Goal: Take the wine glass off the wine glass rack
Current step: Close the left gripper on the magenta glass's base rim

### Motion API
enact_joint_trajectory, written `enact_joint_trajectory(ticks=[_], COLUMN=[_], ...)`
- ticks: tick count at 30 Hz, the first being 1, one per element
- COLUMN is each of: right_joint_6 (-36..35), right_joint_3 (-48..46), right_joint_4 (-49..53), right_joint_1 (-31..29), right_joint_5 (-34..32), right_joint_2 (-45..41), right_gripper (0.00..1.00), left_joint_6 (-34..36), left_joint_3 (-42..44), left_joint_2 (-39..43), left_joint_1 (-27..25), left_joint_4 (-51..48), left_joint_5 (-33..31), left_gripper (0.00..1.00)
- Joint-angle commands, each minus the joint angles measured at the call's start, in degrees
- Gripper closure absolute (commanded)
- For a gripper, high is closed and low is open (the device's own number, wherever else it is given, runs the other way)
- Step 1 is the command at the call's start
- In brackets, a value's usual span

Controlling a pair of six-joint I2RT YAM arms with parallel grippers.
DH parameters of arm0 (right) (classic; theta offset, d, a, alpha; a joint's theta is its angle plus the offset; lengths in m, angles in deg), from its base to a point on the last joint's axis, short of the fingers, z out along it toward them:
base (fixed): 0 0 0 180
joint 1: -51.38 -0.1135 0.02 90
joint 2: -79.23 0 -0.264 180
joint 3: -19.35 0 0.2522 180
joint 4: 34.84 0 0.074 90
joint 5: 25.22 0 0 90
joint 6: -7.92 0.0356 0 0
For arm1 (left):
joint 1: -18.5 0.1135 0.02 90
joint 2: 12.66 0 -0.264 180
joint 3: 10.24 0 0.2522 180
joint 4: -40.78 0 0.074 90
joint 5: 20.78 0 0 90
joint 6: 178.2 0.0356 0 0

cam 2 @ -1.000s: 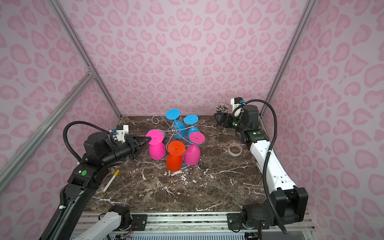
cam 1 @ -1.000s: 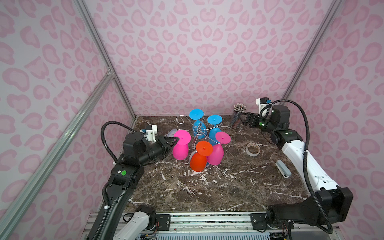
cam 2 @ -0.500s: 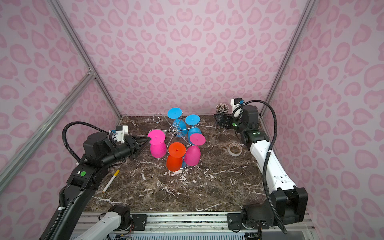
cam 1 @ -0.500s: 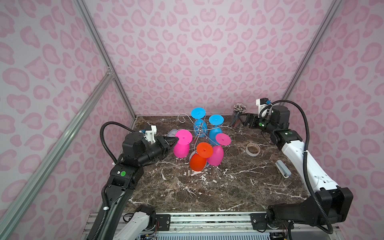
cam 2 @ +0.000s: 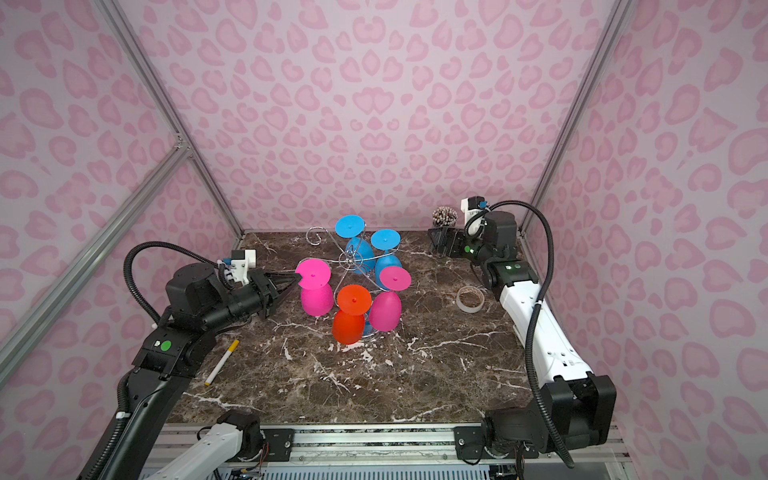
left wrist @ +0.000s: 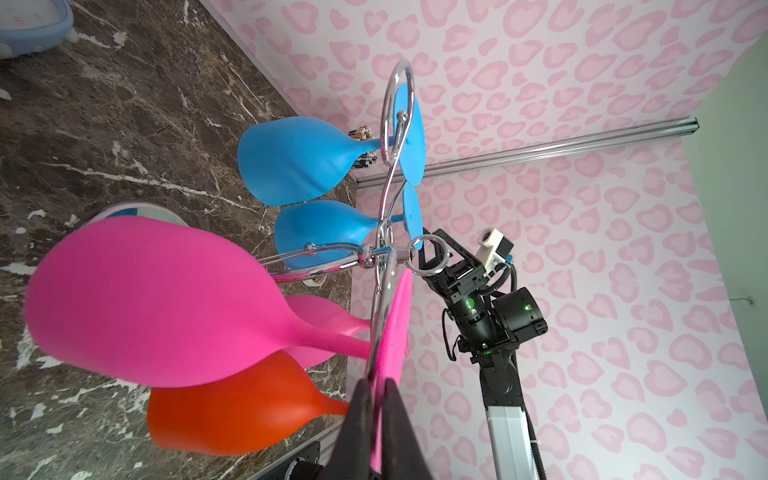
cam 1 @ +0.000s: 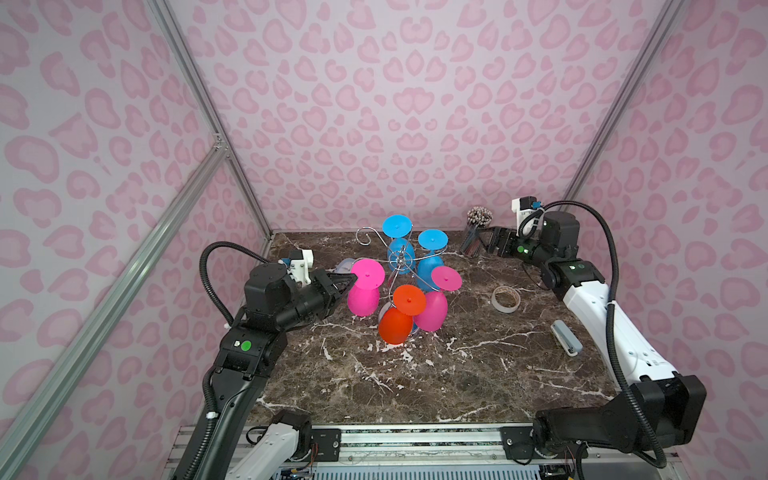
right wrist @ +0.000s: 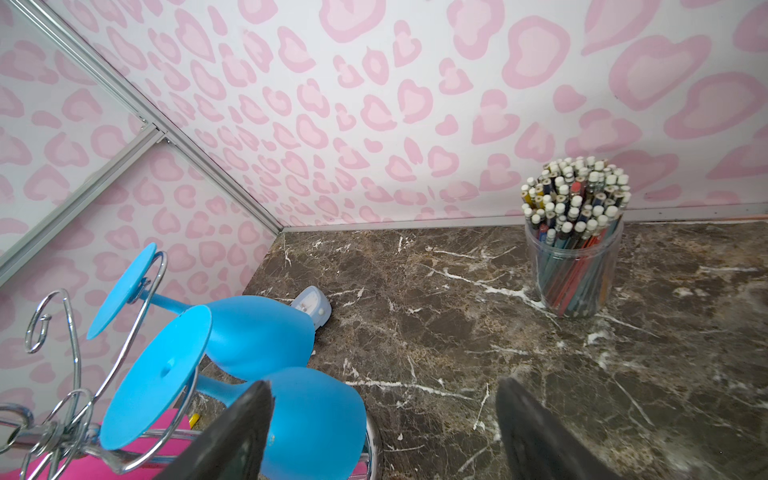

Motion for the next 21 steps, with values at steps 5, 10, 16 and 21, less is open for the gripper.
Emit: enact_joint_trajectory(ticks=[5, 10, 16, 21], right_joint_6=[0.4, 0.5, 0.5, 0.5], right_joint_3=[-0.5, -0.5, -0.8, -0.9], right_joint_4=[-0.7, -0.6, -0.7, -0.6], right_joint_1=[0.0, 0.0, 0.0, 0.0], right_joint_5=[0.4, 0.4, 0.4, 0.5], right_joint_2=[-0.1, -0.2, -0.5, -0.6], right_gripper=[0.14, 0.14, 0.15, 0.15], left_joint_6=[0.1, -0.4, -1.0, -0.7], left_joint_3=[0.1, -0.1, -0.4, -1.5], left_joint_2=[0.5, 0.3, 0.5, 0.7], left_joint_1=[0.0, 0.1, 0.0, 0.1], left_joint_4=[0.4, 0.6, 1.1, 0.8], left_joint_5=[-0.4, -0.3, -0.5, -1.2], left_gripper=[0.96, 0.96, 0.96, 0.97])
